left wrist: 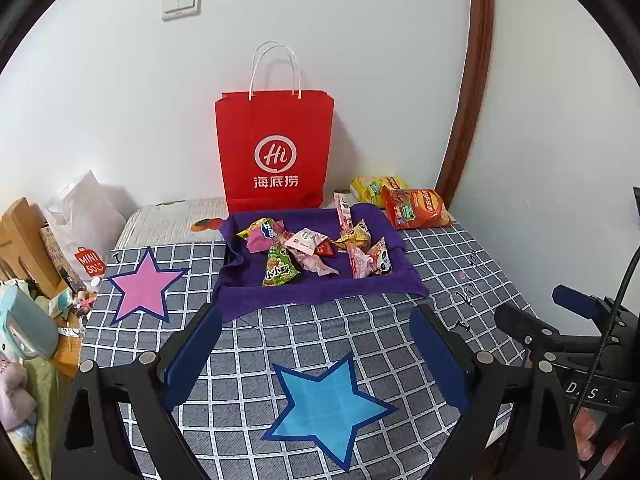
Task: Organize snacks
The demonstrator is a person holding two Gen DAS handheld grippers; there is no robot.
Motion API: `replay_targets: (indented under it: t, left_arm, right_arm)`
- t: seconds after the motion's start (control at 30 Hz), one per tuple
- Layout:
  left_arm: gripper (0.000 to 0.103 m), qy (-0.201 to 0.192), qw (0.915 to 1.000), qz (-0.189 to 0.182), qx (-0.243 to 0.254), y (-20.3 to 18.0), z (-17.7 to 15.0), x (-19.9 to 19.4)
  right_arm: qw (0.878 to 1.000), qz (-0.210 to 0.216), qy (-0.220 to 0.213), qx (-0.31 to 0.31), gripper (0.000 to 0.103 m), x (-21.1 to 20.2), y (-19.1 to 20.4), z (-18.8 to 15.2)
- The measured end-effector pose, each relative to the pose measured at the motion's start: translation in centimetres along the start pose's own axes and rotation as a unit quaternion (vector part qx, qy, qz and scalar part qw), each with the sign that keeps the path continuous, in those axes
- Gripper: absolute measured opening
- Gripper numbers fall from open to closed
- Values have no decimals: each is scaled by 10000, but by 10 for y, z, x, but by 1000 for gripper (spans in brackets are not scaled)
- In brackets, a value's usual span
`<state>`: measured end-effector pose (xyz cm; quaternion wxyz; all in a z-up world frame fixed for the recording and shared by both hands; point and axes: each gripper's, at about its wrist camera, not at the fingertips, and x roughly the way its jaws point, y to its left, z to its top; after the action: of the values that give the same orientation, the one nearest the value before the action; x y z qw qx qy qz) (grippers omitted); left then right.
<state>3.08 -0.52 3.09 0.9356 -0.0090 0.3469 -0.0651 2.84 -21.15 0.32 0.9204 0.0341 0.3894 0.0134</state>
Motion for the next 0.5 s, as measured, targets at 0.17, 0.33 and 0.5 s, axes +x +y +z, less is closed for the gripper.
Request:
replay_targets:
  t: [0.17, 0.33, 0.5]
  left_arm:
    - [95, -51, 10000, 7, -2, 0, 0, -6]
    - [95, -54, 10000, 5, -3, 1, 0, -7]
    - [95, -79, 10000, -8, 17, 0, 2, -13]
  right_arm:
    - [10000, 14, -86, 14, 102, -9, 2, -1]
    - [9999, 2, -136, -3, 102, -15, 3, -2]
    - [9998, -8, -178, 8, 102, -18, 4, -2]
